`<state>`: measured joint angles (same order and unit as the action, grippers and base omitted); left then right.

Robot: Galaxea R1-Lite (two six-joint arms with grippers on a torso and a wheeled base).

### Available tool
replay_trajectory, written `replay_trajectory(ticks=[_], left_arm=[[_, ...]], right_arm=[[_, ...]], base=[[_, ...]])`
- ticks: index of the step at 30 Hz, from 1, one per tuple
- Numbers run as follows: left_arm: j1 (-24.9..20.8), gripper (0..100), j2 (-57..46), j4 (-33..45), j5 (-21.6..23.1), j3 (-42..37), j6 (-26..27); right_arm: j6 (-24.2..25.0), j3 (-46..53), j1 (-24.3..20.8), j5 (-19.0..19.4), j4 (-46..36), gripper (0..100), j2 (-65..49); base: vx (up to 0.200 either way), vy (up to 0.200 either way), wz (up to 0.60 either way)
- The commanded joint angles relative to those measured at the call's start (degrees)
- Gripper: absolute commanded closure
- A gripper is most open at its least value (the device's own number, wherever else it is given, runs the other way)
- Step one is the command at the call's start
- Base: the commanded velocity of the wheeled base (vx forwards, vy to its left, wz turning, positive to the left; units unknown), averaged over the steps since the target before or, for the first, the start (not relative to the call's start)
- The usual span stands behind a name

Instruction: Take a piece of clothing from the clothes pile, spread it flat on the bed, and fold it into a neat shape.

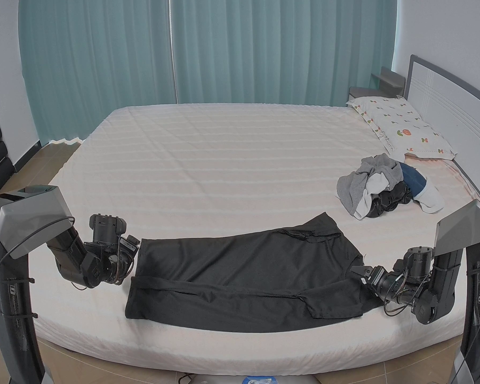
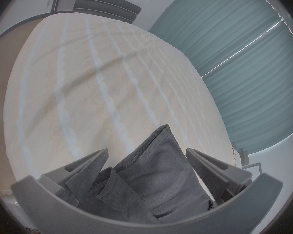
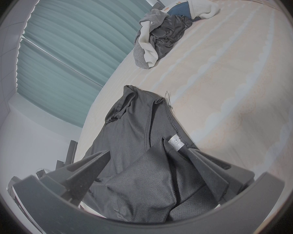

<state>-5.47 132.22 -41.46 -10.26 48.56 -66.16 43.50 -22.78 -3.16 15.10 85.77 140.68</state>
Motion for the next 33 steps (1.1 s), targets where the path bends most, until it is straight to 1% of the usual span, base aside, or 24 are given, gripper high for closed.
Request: replay_trajectory(ticks=[1, 5, 7, 8, 9, 11, 17, 18, 21, 30, 33], left_arm=[[0.1, 0, -0.5, -0.1, 0.6, -0.6, 0.1], [-0.2, 0, -1.2, -0.2, 3.7, -2.0, 1.1], [-0.3, 0, -2.8, -0.2, 7.8, -3.6, 3.7], [-0.3, 0, -2.9, -0.1, 8.1, -3.6, 3.8], [-0.3, 0, -3.4, -0.2, 10.3, -5.0, 5.4], [-0.8, 0, -3.4, -0.3, 11.7, -5.9, 6.7], [-2.6, 0, -4.2, 0.0, 12.0, -6.7, 7.0], [-3.7, 0, -4.6, -0.3, 12.3, -7.9, 7.1], [-3.9, 0, -5.9, -0.3, 12.8, -8.9, 7.5], [-5.1, 0, -5.4, -0.1, 12.9, -8.8, 8.7], [-6.6, 0, -5.4, 0.2, 12.7, -9.0, 8.8]], right_arm=[[0.0, 0.1, -0.1, 0.0, 0.0, 0, 0.1], [0.0, 0.1, 0.0, 0.0, 0.0, 0, 0.1], [0.0, 0.0, -0.1, 0.0, 0.0, 0, 0.1], [0.0, 0.1, -0.1, 0.0, 0.0, 0, 0.1], [0.0, 0.0, -0.1, -0.1, 0.0, 0, 0.1], [0.0, 0.0, -0.1, 0.0, 0.0, 0, 0.1], [-0.1, 0.1, -0.1, -0.1, -0.1, 0, 0.1], [-0.1, 0.1, -0.1, -0.1, -0.1, 0, 0.1], [-0.1, 0.1, -0.1, -0.1, 0.0, 0, 0.1], [-0.1, 0.1, -0.1, -0.1, -0.1, 0, 0.1], [-0.2, 0.0, -0.1, -0.1, -0.1, 0, 0.1]], base=[[0.0, 0.0, 0.0], [0.0, 0.0, 0.0], [0.0, 0.0, 0.0], [0.0, 0.0, 0.0], [0.0, 0.0, 0.0], [0.0, 0.0, 0.0], [0.0, 0.0, 0.0], [0.0, 0.0, 0.0], [0.0, 0.0, 0.0], [0.0, 0.0, 0.0], [0.0, 0.0, 0.0]])
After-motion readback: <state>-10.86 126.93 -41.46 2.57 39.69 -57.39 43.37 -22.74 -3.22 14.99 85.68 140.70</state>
